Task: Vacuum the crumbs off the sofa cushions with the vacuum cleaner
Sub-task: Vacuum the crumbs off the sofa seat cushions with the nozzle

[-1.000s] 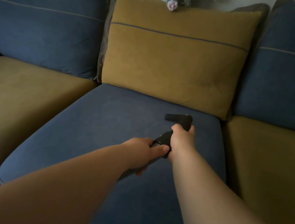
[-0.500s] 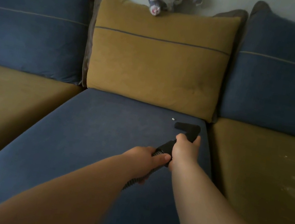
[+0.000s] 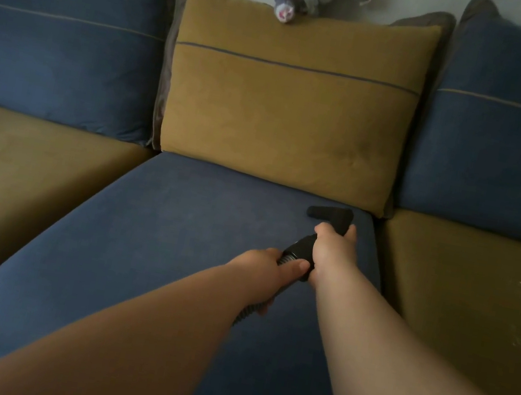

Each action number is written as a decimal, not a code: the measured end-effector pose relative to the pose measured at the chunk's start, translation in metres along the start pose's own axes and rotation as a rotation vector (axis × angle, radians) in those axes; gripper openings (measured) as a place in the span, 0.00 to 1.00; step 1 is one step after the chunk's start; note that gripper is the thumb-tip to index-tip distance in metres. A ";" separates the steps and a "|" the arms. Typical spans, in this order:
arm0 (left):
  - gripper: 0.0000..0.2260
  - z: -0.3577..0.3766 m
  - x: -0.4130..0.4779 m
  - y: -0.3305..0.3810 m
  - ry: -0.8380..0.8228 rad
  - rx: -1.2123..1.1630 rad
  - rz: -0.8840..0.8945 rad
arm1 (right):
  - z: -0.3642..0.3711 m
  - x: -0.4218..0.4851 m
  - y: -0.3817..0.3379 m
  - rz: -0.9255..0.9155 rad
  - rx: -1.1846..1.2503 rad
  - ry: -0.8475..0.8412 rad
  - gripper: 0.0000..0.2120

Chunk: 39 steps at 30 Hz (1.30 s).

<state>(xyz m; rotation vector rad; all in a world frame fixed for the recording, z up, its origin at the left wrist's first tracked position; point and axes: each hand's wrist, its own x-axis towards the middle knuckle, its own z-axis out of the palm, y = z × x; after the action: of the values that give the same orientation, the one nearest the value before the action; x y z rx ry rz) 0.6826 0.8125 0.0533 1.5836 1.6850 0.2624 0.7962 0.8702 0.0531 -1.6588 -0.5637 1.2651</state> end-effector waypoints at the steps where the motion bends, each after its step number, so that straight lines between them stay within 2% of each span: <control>1: 0.23 -0.001 -0.003 -0.002 -0.004 0.001 -0.010 | 0.002 -0.002 0.001 0.005 -0.004 -0.008 0.36; 6: 0.28 -0.018 -0.026 -0.018 0.050 -0.046 -0.045 | 0.019 -0.025 0.006 0.030 0.015 -0.058 0.36; 12: 0.30 -0.034 -0.076 -0.052 0.087 -0.071 -0.058 | 0.048 -0.070 0.016 0.060 -0.084 -0.225 0.34; 16: 0.28 -0.044 -0.122 -0.086 0.161 -0.139 -0.141 | 0.081 -0.115 0.035 0.119 -0.094 -0.397 0.35; 21: 0.26 -0.057 -0.178 -0.128 0.235 -0.198 -0.225 | 0.115 -0.174 0.061 0.127 -0.168 -0.501 0.34; 28: 0.26 -0.076 -0.217 -0.164 0.299 -0.231 -0.222 | 0.148 -0.213 0.082 0.095 -0.171 -0.503 0.34; 31: 0.27 -0.078 -0.232 -0.178 0.275 -0.260 -0.236 | 0.153 -0.231 0.091 0.081 -0.207 -0.483 0.35; 35: 0.24 -0.071 -0.242 -0.185 0.217 -0.249 -0.207 | 0.135 -0.247 0.100 0.088 -0.202 -0.438 0.35; 39: 0.22 -0.046 -0.237 -0.160 0.149 -0.236 -0.122 | 0.089 -0.242 0.093 0.067 -0.173 -0.332 0.35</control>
<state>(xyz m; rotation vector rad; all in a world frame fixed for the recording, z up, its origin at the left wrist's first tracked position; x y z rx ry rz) 0.5103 0.5813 0.0768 1.3096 1.7844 0.5076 0.6112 0.6710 0.0868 -1.6278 -0.8433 1.5932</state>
